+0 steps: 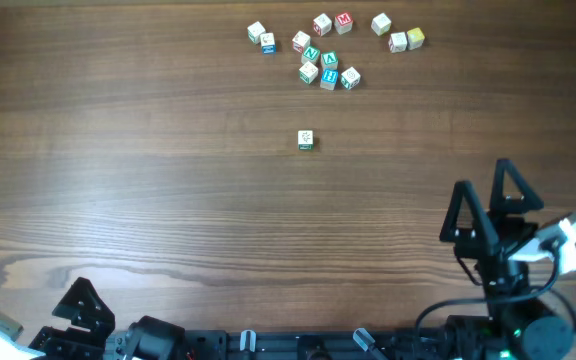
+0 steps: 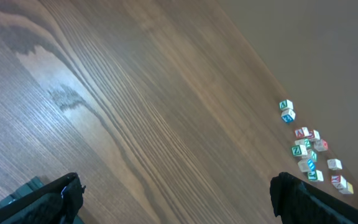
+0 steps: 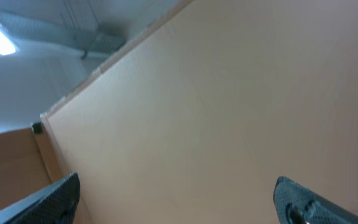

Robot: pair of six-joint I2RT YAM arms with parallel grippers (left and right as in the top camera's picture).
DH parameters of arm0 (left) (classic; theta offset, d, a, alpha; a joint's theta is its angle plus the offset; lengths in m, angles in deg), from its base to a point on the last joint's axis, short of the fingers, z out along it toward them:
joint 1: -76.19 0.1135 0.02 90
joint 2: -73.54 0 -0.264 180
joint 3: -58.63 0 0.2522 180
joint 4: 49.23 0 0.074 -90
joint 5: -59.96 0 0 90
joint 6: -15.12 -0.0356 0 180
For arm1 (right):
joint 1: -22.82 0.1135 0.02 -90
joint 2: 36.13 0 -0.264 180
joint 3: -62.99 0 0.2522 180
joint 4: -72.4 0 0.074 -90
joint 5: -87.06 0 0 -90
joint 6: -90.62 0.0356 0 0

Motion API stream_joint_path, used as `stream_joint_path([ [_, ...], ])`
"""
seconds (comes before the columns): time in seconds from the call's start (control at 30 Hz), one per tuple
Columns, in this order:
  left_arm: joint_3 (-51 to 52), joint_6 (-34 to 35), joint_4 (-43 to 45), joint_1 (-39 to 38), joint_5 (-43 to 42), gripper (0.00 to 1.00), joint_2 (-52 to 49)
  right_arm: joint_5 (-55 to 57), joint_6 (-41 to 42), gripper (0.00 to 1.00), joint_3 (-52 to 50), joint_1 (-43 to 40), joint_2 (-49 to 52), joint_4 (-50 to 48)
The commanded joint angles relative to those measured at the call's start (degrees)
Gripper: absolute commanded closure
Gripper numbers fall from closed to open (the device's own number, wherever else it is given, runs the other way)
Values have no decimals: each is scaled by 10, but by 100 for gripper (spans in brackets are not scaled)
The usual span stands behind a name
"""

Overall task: Form a tower
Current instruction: 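Raise the right arm and reach toward the right side of the blocks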

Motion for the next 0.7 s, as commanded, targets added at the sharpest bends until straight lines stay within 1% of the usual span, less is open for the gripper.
stream_joint_path([
  [0.0,2,9,2,4,8,0,3,-57,-44,0,102,-2,102,26],
  [0.13,2,9,2,4,8,0,3,-159,-55,0,206,-2,241,68],
  [0.2,2,9,2,3,8,0,3,-239,-55,0,236,-2,292,80],
  [0.27,2,9,2,4,8,0,3,-345,-38,0,243,-2,352,80],
  [0.37,2,9,2,4,8,0,3,-414,-31,0,242,-2,429,138],
  [0.4,2,9,2,4,8,0,3,-424,-31,0,242,-2,456,138],
  [0.43,2,9,2,4,8,0,3,-443,-26,0,243,-2,482,125],
  [0.5,2,9,1,3,8,0,3,-493,-8,0,243,-2,526,69],
  [0.53,2,9,2,4,8,0,3,-515,19,0,244,-2,550,27],
  [0.57,2,9,2,3,8,0,3,-535,68,0,246,-2,575,-32],
  [0.6,2,9,2,4,8,0,3,-543,97,0,248,-2,589,-71],
  [0.67,2,9,2,3,8,0,3,-558,172,0,252,-2,619,-179],
])
